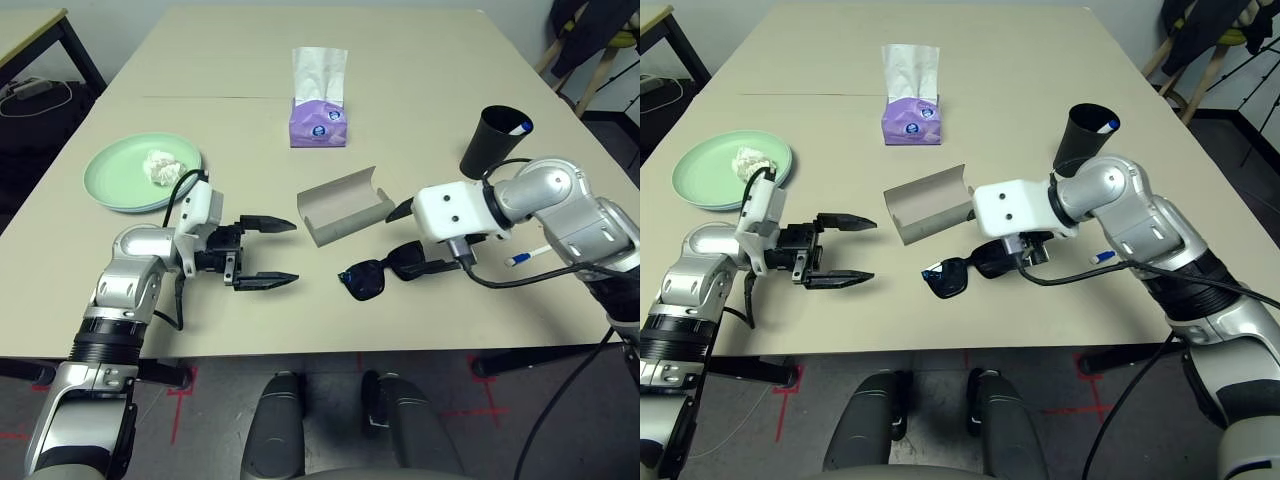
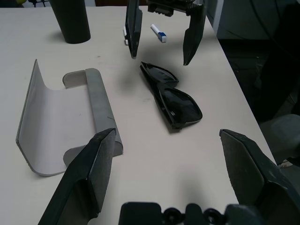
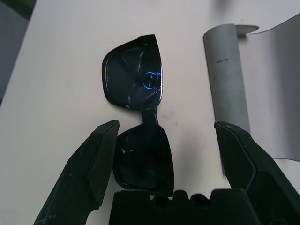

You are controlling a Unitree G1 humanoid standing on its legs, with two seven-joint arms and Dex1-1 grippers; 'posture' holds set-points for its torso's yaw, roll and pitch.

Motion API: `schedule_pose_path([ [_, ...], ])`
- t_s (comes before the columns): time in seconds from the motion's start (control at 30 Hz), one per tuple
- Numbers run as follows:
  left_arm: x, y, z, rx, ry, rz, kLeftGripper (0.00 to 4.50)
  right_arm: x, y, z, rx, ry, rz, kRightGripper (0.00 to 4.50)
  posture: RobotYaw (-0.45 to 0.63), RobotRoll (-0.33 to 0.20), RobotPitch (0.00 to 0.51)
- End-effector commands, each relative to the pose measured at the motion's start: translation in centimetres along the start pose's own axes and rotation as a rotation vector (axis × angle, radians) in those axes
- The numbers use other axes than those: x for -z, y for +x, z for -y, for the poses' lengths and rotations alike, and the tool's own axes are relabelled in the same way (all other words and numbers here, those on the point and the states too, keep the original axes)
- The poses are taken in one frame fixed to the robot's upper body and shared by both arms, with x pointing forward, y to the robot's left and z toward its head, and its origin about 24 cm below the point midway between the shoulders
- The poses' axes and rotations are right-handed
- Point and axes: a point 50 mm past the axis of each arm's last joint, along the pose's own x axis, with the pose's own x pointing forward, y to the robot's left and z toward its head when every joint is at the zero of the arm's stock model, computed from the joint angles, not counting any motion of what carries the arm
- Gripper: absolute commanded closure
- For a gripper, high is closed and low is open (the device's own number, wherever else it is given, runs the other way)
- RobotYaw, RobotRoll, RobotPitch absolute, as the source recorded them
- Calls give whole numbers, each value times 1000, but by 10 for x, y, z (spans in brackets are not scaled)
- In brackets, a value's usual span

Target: Organize and tidy the items on the table.

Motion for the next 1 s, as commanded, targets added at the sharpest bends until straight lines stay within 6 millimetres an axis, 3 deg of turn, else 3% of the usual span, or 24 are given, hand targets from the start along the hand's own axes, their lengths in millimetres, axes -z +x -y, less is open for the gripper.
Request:
schedule_pose_path([
  [0.03, 6, 1, 5, 24, -8, -24, 25, -10, 3, 5, -28, -33, -44, 0, 118, 0, 158],
  [0.23, 3, 3, 5, 25, 5, 13, 25, -27, 7, 15, -44, -53, -98, 0, 121, 0, 157],
  [1.0, 2, 7, 3, 7, 1, 25, 25, -36, 25, 14, -136, -32, -281, 0, 123, 0, 147],
])
